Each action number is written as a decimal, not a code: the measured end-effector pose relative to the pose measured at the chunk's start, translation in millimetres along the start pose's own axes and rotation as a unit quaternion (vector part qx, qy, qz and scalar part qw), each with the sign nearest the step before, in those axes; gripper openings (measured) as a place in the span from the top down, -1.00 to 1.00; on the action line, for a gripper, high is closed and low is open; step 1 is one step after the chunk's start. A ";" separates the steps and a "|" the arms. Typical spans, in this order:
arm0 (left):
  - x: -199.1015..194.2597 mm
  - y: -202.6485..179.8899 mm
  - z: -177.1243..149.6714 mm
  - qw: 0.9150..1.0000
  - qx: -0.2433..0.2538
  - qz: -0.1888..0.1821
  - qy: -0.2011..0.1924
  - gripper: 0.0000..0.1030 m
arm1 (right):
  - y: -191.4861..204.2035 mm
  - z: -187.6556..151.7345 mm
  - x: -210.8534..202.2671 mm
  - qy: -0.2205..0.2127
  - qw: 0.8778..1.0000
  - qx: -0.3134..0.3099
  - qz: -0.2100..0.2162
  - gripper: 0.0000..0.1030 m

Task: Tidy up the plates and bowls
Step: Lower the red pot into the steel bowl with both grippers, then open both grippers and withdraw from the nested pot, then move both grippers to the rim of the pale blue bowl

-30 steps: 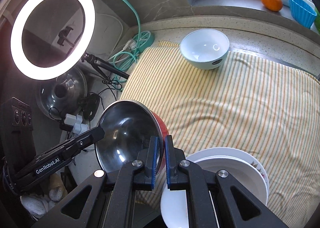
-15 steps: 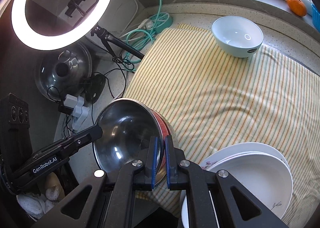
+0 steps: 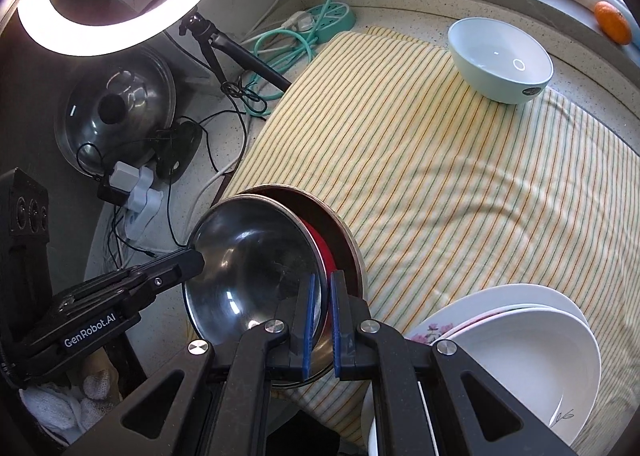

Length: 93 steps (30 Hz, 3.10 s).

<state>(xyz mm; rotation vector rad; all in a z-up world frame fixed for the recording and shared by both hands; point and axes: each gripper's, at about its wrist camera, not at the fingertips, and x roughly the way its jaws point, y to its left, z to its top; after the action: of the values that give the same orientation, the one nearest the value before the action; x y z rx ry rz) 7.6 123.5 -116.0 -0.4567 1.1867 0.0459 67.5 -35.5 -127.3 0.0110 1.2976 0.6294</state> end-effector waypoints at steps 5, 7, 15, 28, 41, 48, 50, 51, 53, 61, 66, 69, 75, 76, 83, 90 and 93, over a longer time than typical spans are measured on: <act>6.1 1.5 -1.7 1.000 0.010 0.013 0.004 0.90 | 3.5 -2.5 8.6 0.005 1.000 -0.013 -0.012 0.86; 8.0 2.5 -2.1 1.000 0.013 0.017 0.005 0.90 | 4.5 -3.2 10.3 0.006 1.000 -0.017 -0.015 0.86; 12.3 0.4 -2.4 0.999 0.023 0.030 0.007 0.90 | 4.7 -3.5 16.2 0.012 1.000 -0.019 -0.018 0.85; 16.0 -4.3 0.6 0.998 0.037 0.045 0.008 0.86 | 4.3 -1.9 16.2 0.013 0.999 -0.021 -0.020 0.82; 6.8 -6.5 8.9 0.998 0.049 0.038 -0.005 0.85 | 1.5 -3.7 8.5 0.011 1.000 -0.015 -0.012 0.74; -13.0 -13.6 11.3 0.997 0.066 0.028 -0.030 0.85 | -1.2 -11.5 -20.0 -0.023 1.000 -0.011 -0.009 0.74; -20.2 -17.4 11.4 0.996 0.072 0.024 -0.041 0.85 | -5.6 -14.2 -35.4 -0.043 0.999 -0.007 -0.002 0.74; -23.8 -21.1 11.2 0.996 0.078 0.023 -0.046 0.85 | -8.7 -15.2 -42.5 -0.050 0.999 -0.005 0.000 0.73; -30.3 -30.6 11.3 0.994 0.096 0.020 -0.056 0.85 | -15.3 -18.0 -59.1 -0.070 0.998 -0.003 -0.011 0.73; -44.3 -70.7 19.2 0.989 0.125 -0.017 -0.073 0.85 | -64.0 -29.1 -137.1 -0.184 0.981 0.014 -0.067 0.60; -50.1 -103.5 24.8 0.988 0.124 -0.025 -0.085 0.85 | -109.9 -21.7 -183.4 -0.209 0.976 0.044 -0.032 0.59; -52.8 -123.7 26.6 0.988 0.120 -0.020 -0.097 0.85 | -124.5 -11.0 -204.5 -0.216 0.975 0.018 -0.045 0.56; -35.9 -151.3 45.5 0.991 0.091 -0.006 -0.098 0.82 | -144.6 18.9 -216.7 -0.200 0.978 -0.018 -0.051 0.43; -32.2 -155.8 50.4 0.992 0.088 -0.004 -0.095 0.82 | -148.5 24.0 -218.1 -0.196 0.979 -0.019 -0.044 0.43; -14.2 -176.3 99.9 0.993 0.074 0.008 -0.093 0.82 | -173.2 84.8 -215.0 -0.175 0.985 0.004 -0.010 0.43; 34.6 -174.1 134.8 0.997 0.062 0.016 -0.052 0.82 | -184.5 125.9 -159.4 -0.143 0.989 0.022 -0.015 0.43; 56.7 -170.0 141.0 0.997 0.057 0.024 -0.042 0.82 | -186.3 133.4 -123.8 -0.117 0.993 0.026 -0.019 0.43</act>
<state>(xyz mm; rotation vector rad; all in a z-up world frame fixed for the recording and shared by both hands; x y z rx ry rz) 199.9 9.4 -71.2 -0.3230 1.1116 0.0384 250.6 -200.5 -43.1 0.1008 1.0842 0.5447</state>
